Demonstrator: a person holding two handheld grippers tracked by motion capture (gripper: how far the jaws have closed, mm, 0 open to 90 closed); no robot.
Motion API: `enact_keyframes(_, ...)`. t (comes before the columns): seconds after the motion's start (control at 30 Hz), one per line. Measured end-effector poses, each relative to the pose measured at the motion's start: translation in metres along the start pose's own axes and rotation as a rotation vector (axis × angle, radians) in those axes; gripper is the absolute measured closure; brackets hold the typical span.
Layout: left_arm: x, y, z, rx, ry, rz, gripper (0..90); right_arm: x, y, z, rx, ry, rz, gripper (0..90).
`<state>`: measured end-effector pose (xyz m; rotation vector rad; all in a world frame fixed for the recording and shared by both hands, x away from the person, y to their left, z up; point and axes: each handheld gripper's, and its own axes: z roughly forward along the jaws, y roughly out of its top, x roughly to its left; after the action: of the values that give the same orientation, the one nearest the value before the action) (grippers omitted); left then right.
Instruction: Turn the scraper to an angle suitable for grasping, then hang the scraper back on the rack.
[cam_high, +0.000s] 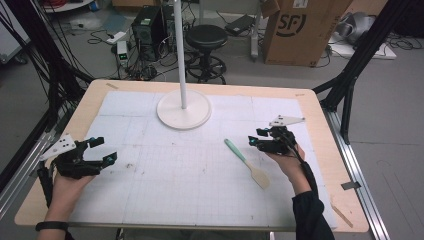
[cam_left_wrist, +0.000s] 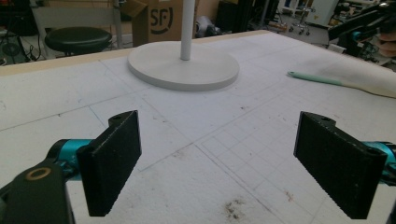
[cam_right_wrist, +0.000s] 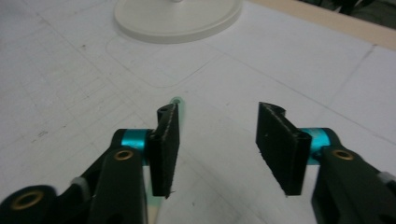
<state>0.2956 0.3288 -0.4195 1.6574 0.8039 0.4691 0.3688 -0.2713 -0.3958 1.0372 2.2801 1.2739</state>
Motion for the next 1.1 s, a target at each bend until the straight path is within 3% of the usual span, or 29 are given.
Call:
enact_keyframes(0.2, 0.003, -0.001, -0.003, 0.002, 0.013, -0.006, 15.0, -0.004, -0.02, -0.026, -0.069, -0.037, 0.026, 33.2)
enact_keyframes(0.33, 0.005, -0.002, -0.006, -0.005, 0.018, -0.013, 15.1, -0.008, -0.041, -0.042, -0.128, -0.065, 0.059, 20.3)
enact_keyframes(0.47, 0.007, -0.002, -0.008, -0.01, 0.023, -0.02, 15.1, -0.012, -0.049, -0.05, -0.153, -0.087, 0.085, 17.2)
enact_keyframes(0.9, 0.007, -0.002, -0.004, -0.011, 0.021, -0.019, 15.2, 0.0, -0.044, -0.061, -0.164, -0.068, 0.101, 17.7)
enact_keyframes(1.1, 0.003, 0.0, -0.006, -0.012, 0.024, -0.017, 15.1, 0.012, -0.046, -0.06, -0.132, -0.028, 0.061, 23.0)
